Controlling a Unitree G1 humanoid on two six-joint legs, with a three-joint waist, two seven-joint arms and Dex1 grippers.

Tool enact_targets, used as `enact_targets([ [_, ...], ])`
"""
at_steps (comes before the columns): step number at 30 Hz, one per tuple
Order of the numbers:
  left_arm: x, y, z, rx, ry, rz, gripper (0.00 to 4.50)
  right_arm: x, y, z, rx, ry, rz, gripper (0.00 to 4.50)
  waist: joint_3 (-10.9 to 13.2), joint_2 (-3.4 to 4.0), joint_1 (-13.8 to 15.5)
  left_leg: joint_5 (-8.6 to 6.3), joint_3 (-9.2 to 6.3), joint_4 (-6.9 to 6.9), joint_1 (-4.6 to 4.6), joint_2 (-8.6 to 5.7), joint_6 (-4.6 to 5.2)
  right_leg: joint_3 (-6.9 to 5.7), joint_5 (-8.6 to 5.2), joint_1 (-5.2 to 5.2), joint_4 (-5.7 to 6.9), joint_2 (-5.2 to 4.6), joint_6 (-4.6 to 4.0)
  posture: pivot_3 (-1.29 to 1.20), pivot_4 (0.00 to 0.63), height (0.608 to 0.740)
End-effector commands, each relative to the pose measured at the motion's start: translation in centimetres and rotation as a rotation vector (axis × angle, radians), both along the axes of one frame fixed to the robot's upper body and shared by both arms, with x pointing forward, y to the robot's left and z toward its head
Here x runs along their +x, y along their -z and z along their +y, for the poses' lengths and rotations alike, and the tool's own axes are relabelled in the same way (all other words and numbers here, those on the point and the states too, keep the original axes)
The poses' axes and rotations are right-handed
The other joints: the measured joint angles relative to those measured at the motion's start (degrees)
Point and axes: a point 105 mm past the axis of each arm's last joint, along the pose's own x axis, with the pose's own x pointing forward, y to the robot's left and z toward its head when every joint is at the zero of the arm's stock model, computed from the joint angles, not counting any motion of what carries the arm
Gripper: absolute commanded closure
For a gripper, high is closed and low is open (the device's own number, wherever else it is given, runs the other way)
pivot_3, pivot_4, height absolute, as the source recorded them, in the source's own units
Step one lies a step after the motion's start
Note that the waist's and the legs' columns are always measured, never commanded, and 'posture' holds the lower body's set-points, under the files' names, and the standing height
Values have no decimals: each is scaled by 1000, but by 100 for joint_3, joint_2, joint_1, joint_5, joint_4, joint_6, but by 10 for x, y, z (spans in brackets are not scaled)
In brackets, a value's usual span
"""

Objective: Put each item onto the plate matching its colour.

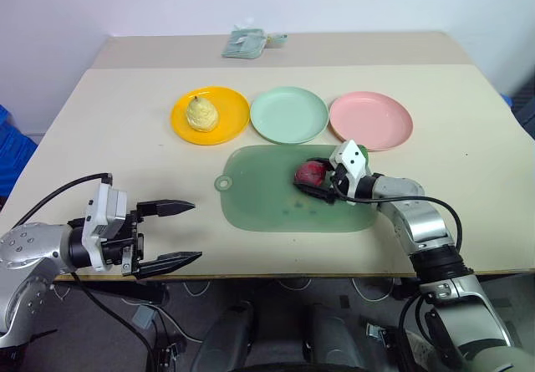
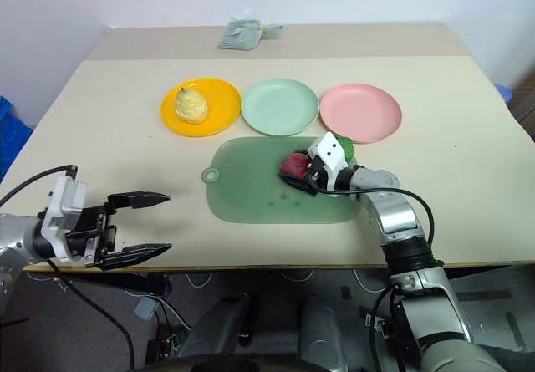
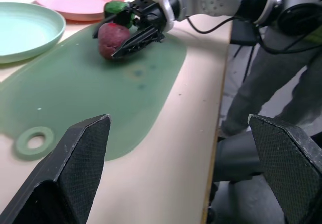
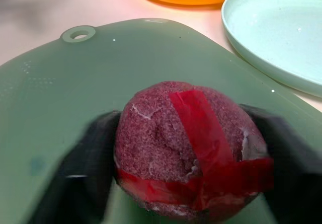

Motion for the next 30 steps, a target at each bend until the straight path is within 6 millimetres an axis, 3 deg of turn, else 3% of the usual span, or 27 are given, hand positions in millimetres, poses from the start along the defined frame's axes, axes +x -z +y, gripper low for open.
enact_targets([
  [1, 1, -7, -1, 18, -24, -72, 0, 2, -16, 5, 22, -20, -56, 2181, 0, 0, 0, 0, 0, 0, 0, 0, 0, 0, 0, 0, 0, 0, 0, 0, 150, 740],
  [4, 3, -5, -2, 14, -43, -90, 0, 2, -25, 3, 44, -13, -79, 2186, 1, 1, 1, 0, 0, 0, 0, 0, 0, 0, 0, 0, 0, 0, 0, 0, 150, 740],
  [9, 21, -12, -12, -63, -148, -126, 0, 11, -68, -3, 159, 19, -141, 2186, 5, 9, 18, 1, 0, 2, 0, 0, -2, 0, 4, 0, 0, 0, 5, 0, 150, 740],
  [14, 55, -25, -40, -178, -304, -180, 0, 49, -107, -32, 185, 180, -243, 2186, 5, 8, 46, 2, -1, 5, 0, 0, -3, -3, 7, 2, 1, 3, 7, 0, 150, 740],
  [19, 74, -40, -80, -309, -342, -207, 0, 87, -104, -63, 149, 347, -239, 2186, 2, 0, 33, 19, 1, 13, 3, -2, -28, -7, 11, 12, -1, 5, 6, 0, 150, 740],
  [27, 71, -35, -92, -317, -341, -206, 0, 106, -77, -86, 114, 530, -154, 2186, 3, 4, -154, 24, 22, -3, 3, 3, -35, 6, 11, -2, 0, 7, 5, 0, 150, 740],
  [30, 68, -34, -90, -313, -340, -203, 0, 106, -68, -86, 104, 539, -118, 845, 3, 4, -145, 24, 32, -4, 4, 7, -35, 24, 11, -4, 2, 13, 5, 0, 150, 740],
])
